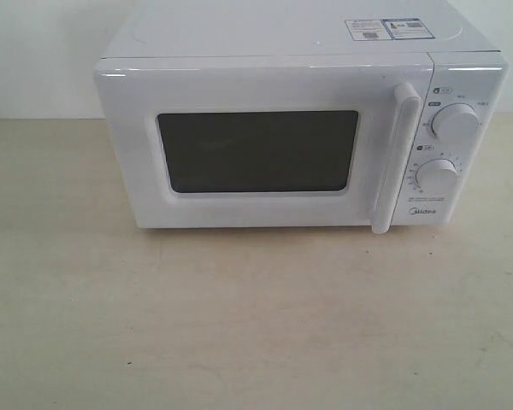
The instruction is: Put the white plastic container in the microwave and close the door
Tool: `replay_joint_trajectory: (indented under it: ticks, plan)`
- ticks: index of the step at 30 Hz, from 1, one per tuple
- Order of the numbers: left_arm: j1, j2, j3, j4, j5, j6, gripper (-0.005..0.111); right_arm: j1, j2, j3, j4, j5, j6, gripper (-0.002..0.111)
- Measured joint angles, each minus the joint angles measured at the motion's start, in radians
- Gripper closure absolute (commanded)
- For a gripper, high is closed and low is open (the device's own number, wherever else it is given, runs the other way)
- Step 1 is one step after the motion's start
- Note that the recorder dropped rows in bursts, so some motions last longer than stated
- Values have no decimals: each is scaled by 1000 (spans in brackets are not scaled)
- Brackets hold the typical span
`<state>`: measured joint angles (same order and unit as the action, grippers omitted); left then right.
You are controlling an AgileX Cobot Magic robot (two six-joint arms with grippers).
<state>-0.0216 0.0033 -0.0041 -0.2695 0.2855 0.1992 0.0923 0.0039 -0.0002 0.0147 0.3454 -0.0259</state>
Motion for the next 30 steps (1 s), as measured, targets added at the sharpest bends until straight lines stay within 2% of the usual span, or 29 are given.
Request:
replay_joint_trajectory:
  ticks: [8, 14, 30]
  plan:
    - [0, 0, 2, 20, 14, -134, 102, 0, 0, 0, 0, 0, 0, 108]
    - [0, 0, 2, 117, 16, -145, 102, 0, 0, 0, 0, 0, 0, 108]
    - [0, 0, 2, 127, 16, -146, 102, 0, 0, 0, 0, 0, 0, 108]
